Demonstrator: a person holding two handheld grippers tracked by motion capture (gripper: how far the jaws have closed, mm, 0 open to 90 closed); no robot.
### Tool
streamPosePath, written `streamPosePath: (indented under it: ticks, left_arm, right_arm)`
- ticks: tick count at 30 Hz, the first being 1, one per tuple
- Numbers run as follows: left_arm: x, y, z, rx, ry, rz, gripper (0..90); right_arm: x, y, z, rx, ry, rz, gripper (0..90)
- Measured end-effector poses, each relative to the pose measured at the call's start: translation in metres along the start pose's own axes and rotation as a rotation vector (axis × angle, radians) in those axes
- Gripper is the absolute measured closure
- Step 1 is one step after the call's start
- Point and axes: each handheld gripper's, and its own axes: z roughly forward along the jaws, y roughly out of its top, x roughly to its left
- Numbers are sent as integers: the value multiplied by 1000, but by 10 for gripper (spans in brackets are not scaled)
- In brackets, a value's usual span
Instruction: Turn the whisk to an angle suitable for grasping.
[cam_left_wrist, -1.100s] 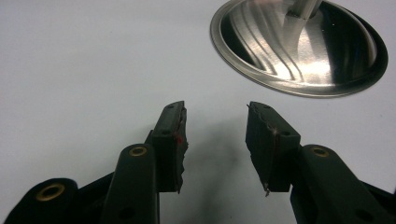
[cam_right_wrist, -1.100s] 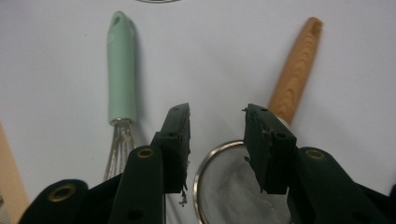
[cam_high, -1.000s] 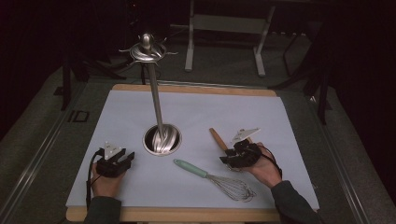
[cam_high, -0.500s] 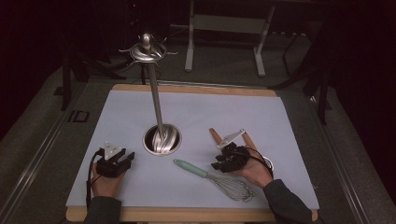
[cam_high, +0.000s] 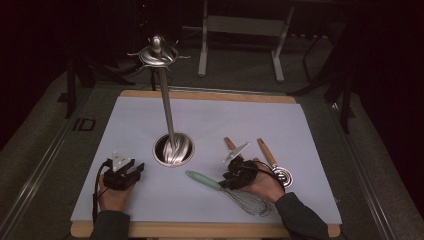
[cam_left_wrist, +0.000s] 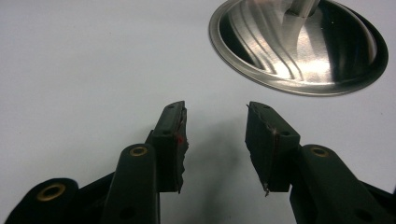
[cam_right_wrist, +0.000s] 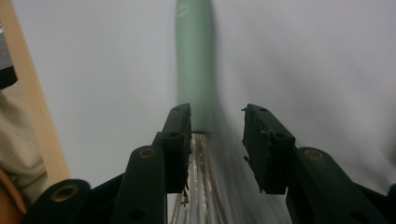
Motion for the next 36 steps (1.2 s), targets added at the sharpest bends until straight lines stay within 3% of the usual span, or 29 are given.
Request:
streamPosePath:
  ticks: [5,15,22,25,36]
  left_arm:
    - [-1,0,0,1,2,4,585]
    - [-1,0,0,4,3,7,585]
    - [-1,0,1,5,5,11,585]
    - [-1,0,0,5,2,6,585]
    - [0,0,1,6,2,5,585]
  right_arm:
    - [3,5,7,51,26,-24,644]
    - [-2,12,22,150,90,17,677]
    - [3,21,30,223,59,33,687]
    - [4,21,29,220,51,42,691]
    - [2,25,20,124,81,81,691]
